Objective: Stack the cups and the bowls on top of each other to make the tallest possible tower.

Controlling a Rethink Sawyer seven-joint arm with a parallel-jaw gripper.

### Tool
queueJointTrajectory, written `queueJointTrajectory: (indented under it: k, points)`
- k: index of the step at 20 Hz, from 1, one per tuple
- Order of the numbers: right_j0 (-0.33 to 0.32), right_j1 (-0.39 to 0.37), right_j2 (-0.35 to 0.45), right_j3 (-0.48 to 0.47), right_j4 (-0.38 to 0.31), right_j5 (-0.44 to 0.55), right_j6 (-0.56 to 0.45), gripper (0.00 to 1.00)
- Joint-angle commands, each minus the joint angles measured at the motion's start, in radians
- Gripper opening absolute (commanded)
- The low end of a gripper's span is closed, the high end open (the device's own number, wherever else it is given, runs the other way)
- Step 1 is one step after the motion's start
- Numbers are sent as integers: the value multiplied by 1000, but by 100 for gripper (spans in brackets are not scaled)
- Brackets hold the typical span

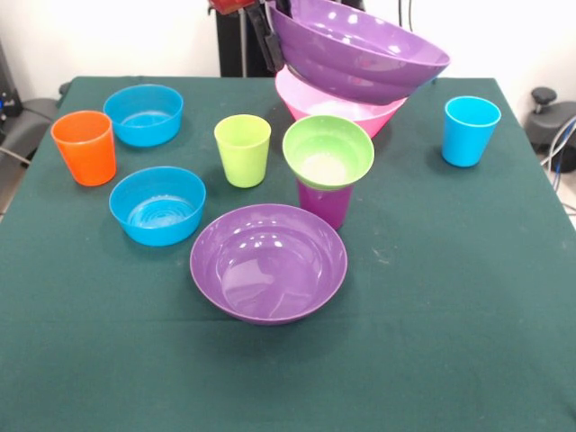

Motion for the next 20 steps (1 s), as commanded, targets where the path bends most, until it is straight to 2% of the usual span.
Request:
queueJointTrajectory:
  k: [1,10,14,20]
  points:
    - [4,35,21,92,-12,-24,-124,0]
    - [-2,62,20,34,-23,33,-180,0]
    - [4,115,10,-57,-52,91,-259,0]
    - [-2,212,17,-224,-99,203,-436,0]
